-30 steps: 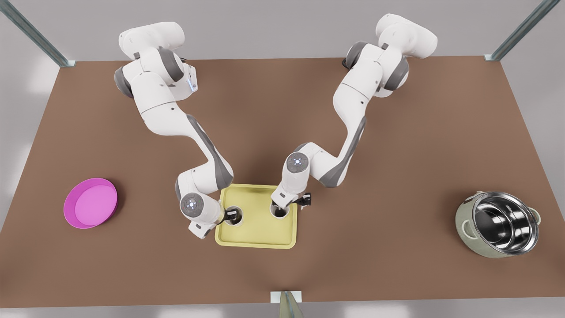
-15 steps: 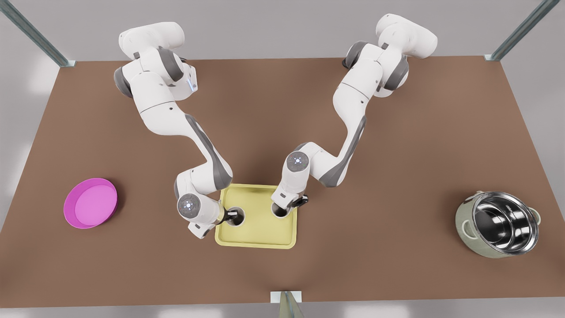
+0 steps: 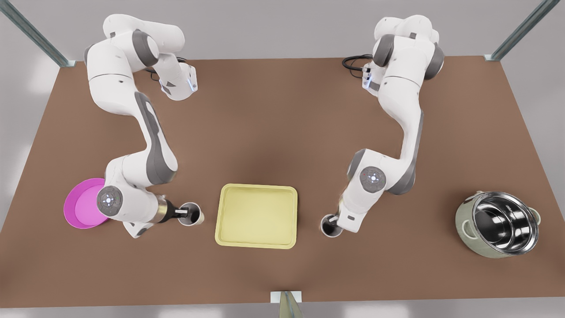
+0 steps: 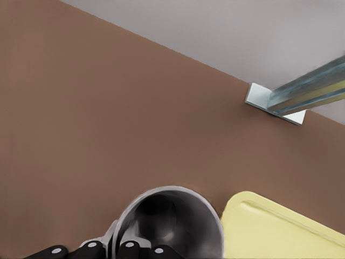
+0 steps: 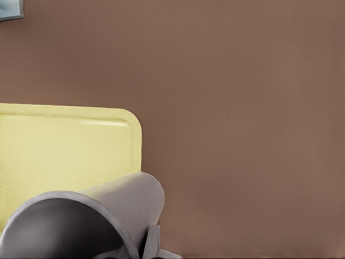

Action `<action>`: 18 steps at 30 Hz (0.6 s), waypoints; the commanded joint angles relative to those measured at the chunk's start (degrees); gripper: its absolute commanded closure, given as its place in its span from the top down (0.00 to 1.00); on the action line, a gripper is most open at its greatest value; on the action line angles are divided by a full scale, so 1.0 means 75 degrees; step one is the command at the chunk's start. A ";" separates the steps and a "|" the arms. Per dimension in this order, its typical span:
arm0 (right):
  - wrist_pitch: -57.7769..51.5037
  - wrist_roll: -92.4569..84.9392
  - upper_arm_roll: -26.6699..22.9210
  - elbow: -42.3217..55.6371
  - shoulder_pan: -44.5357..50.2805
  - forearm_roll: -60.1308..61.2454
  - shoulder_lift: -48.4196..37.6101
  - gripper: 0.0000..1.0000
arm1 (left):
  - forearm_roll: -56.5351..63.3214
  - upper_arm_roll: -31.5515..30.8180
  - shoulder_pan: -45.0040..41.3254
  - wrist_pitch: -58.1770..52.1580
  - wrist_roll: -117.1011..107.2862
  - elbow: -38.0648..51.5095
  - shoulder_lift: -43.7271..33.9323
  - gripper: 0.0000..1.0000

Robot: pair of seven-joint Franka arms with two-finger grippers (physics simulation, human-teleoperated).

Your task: Use the left arm to pick up the white IKEA cup from the tray and place it on the middle-left position; use the right arm to pick up the white IKEA cup from the tray and place it on the middle-right position

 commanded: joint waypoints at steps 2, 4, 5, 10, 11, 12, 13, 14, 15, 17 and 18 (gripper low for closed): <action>-0.1172 -0.1192 0.0073 0.0005 -0.0517 -0.0017 -0.0038 0.23 | -0.0464 -0.0010 0.0676 0.0978 0.3784 -0.1903 -0.1023 0.20; -0.1161 -0.1755 0.0003 0.0005 -0.0693 -0.0052 -0.0038 0.23 | -0.0840 0.0025 0.0841 0.2299 0.4582 -0.3272 -0.1468 0.20; -0.1091 -0.2001 -0.0009 0.0040 -0.0740 -0.0063 -0.0015 0.23 | -0.0840 0.0037 0.0958 0.2956 0.4934 -0.3708 -0.1446 0.20; -0.0821 -0.3314 -0.0290 0.0146 -0.1068 -0.0087 0.0243 0.23 | -0.0864 0.0037 0.1041 0.3778 0.5111 -0.3779 -0.1153 0.21; -0.0646 -0.3560 -0.0349 0.0146 -0.1103 -0.0098 0.0255 0.23 | -0.0864 0.0037 0.1064 0.3778 0.5122 -0.3779 -0.1153 0.21; -0.0493 -0.3782 -0.0372 0.0146 -0.1150 -0.0110 0.0290 0.23 | -0.0864 0.0037 0.1076 0.3778 0.5122 -0.3779 -0.1153 0.21; -0.0377 -0.3911 -0.0384 0.0146 -0.1162 -0.0122 0.0302 0.23 | -0.0864 0.0037 0.1076 0.3778 0.5122 -0.3779 -0.1153 0.22; -0.0154 -0.4169 -0.0396 0.0146 -0.1174 -0.0344 0.0349 0.23 | -0.0864 0.0037 0.1064 0.3790 0.5180 -0.3779 -0.1153 0.26; -0.0083 -0.4205 -0.0419 0.0146 -0.1174 -0.0356 0.0372 0.23 | -0.0852 0.0037 0.1076 0.3778 0.5275 -0.3779 -0.1153 0.34; 0.0303 -0.4579 -0.0536 0.0169 -0.1174 -0.0368 0.0431 0.23 | -0.0840 0.0037 0.1064 0.3778 0.5286 -0.3791 -0.1141 0.34; 0.0467 -0.4661 -0.0571 0.0169 -0.1174 -0.0368 0.0489 0.23 | -0.0840 0.0049 0.1064 0.3790 0.5286 -0.3779 -0.1082 0.34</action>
